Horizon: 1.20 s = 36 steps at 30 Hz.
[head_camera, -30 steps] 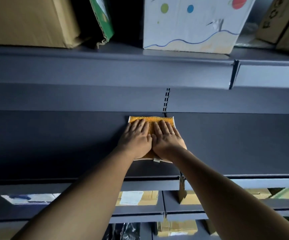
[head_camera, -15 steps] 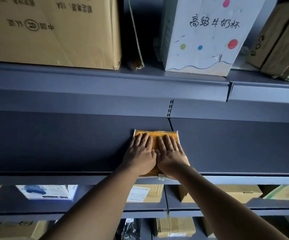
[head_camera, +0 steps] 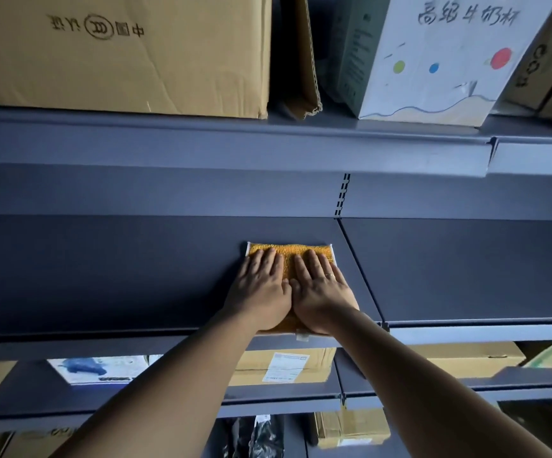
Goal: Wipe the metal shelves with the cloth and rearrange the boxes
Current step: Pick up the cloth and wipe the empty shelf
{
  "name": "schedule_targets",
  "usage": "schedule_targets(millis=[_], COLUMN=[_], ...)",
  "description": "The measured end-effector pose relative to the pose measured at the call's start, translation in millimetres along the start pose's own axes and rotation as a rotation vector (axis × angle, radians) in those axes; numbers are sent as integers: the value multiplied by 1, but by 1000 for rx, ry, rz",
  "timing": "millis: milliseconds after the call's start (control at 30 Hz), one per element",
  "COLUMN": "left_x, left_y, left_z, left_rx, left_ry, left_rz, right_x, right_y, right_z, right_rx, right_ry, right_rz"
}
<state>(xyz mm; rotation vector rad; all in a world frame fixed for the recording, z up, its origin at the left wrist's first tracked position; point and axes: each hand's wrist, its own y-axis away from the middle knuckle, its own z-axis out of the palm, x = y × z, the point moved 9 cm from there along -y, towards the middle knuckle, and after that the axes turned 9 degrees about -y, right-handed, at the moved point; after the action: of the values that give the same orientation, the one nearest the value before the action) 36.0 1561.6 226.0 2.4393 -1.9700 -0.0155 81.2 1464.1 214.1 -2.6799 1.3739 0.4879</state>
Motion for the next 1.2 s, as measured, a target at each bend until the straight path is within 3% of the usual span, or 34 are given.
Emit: schedule_targets(millis=[567, 1033, 1200], left_x=[-28, -33, -68], left_y=[-110, -117, -111], left_z=[5, 2, 5], left_rx=[-3, -9, 8], left_ry=[-25, 16, 10], left_rz=[-38, -22, -2], right_x=[16, 14, -19], right_y=[-109, -121, -126], right_z=[-13, -16, -5], right_rx=[-4, 12, 8], right_ry=[-25, 4, 2], right_rz=[18, 33, 53])
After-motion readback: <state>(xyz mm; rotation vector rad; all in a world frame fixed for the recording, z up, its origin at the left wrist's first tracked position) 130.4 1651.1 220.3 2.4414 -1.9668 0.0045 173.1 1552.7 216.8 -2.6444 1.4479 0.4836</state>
